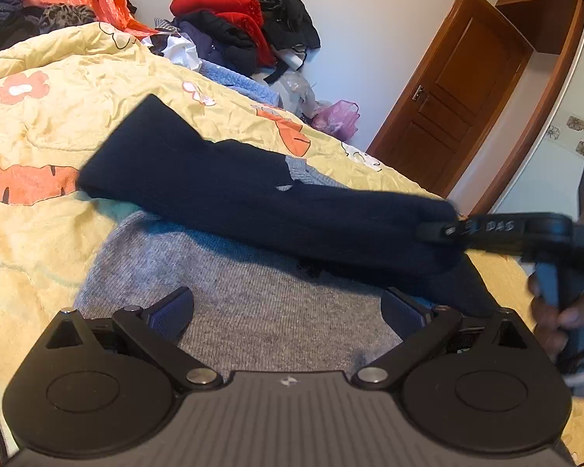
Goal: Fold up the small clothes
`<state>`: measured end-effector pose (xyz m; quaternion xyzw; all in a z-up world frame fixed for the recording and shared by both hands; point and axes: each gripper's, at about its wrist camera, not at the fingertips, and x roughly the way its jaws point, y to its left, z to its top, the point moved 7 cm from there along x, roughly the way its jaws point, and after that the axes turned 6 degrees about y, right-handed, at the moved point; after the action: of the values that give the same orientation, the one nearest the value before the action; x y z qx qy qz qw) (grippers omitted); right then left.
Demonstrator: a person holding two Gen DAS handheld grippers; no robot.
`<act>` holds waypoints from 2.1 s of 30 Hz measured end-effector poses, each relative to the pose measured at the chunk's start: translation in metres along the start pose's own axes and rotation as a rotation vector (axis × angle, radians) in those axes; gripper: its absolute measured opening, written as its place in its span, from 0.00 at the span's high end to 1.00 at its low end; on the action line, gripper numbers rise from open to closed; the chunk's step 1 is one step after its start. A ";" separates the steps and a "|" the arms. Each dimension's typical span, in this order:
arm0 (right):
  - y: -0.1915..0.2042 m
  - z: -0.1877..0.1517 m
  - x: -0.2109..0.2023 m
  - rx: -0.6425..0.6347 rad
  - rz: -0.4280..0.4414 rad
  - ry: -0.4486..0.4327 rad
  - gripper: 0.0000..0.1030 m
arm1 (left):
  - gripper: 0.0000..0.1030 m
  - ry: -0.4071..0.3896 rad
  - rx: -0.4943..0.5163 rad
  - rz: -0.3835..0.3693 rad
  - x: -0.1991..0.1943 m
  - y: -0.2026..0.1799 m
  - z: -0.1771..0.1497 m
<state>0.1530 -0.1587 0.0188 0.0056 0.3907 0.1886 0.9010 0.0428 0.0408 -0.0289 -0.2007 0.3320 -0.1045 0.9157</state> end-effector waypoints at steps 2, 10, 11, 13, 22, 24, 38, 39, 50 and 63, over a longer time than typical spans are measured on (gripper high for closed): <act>-0.010 0.010 -0.010 -0.073 -0.058 -0.001 0.85 | 0.00 0.000 0.000 0.000 0.000 0.000 0.000; -0.103 0.010 -0.030 -0.073 -0.277 0.027 0.85 | 0.00 -0.001 0.000 0.001 0.000 0.001 0.000; -0.113 0.004 -0.029 -0.046 -0.281 0.036 0.85 | 0.00 -0.001 0.001 0.002 0.000 0.001 0.000; -0.128 -0.008 -0.025 -0.005 -0.281 0.047 0.85 | 0.00 -0.001 0.003 0.004 0.000 0.001 0.000; -0.135 -0.021 -0.019 0.038 -0.234 0.041 0.85 | 0.00 -0.001 0.004 0.006 0.001 0.000 0.000; -0.134 -0.024 -0.012 0.025 -0.235 0.077 0.83 | 0.00 -0.001 0.004 0.007 0.000 0.000 0.000; -0.079 0.000 -0.047 0.036 -0.174 -0.247 0.47 | 0.00 -0.003 -0.002 0.003 0.000 0.001 0.001; -0.061 0.001 -0.042 0.032 -0.090 -0.229 0.42 | 0.00 -0.003 -0.002 0.003 0.000 0.001 0.001; 0.054 -0.029 0.056 -0.199 0.055 -0.006 0.28 | 0.00 -0.008 -0.011 -0.004 -0.001 0.003 0.001; -0.035 -0.092 -0.014 -0.009 -0.214 0.007 0.00 | 0.00 0.070 0.173 0.144 0.012 -0.019 -0.007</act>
<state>0.0908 -0.2089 -0.0411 -0.0408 0.3912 0.0932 0.9147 0.0465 0.0175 -0.0320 -0.0927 0.3673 -0.0739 0.9225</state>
